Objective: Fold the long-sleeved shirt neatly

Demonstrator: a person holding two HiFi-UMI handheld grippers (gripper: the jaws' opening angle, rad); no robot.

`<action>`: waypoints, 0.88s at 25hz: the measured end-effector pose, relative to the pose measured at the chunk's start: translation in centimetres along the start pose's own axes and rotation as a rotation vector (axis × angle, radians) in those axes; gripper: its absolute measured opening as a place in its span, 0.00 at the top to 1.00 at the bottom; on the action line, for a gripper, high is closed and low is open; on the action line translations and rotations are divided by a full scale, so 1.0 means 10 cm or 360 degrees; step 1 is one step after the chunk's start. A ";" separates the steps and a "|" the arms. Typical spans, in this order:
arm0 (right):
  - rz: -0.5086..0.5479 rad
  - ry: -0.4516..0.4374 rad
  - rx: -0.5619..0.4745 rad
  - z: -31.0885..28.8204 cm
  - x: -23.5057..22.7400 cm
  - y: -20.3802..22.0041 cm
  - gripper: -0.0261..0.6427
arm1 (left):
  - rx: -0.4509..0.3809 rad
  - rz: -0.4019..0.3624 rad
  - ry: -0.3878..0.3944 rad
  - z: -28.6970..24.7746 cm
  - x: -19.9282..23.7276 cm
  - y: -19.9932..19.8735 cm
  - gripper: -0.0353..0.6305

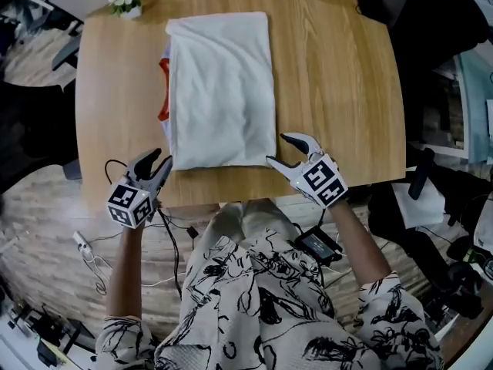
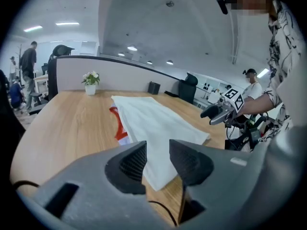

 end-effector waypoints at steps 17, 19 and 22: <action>0.0271 0.0355 0.0340 -0.13 0.49 0.51 0.91 | 0.0414 -0.0482 -0.0226 -0.26 -0.05 0.84 0.80; 0.0281 0.0341 0.0348 -0.12 0.49 0.53 0.91 | 0.0450 -0.0523 -0.0231 -0.31 -0.05 0.87 0.87; 0.0309 0.0328 0.0356 -0.12 0.50 0.54 0.91 | 0.0444 -0.0556 -0.0244 -0.24 -0.09 0.85 0.91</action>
Point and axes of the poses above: the fingertips, and each gripper's own axes: z backward along the fingers, x to its left, y out of its underside, the point moved 5 cm from there along z, backward along the fingers, and after that the axes turned 13 degrees about z, right-handed, at the moved point
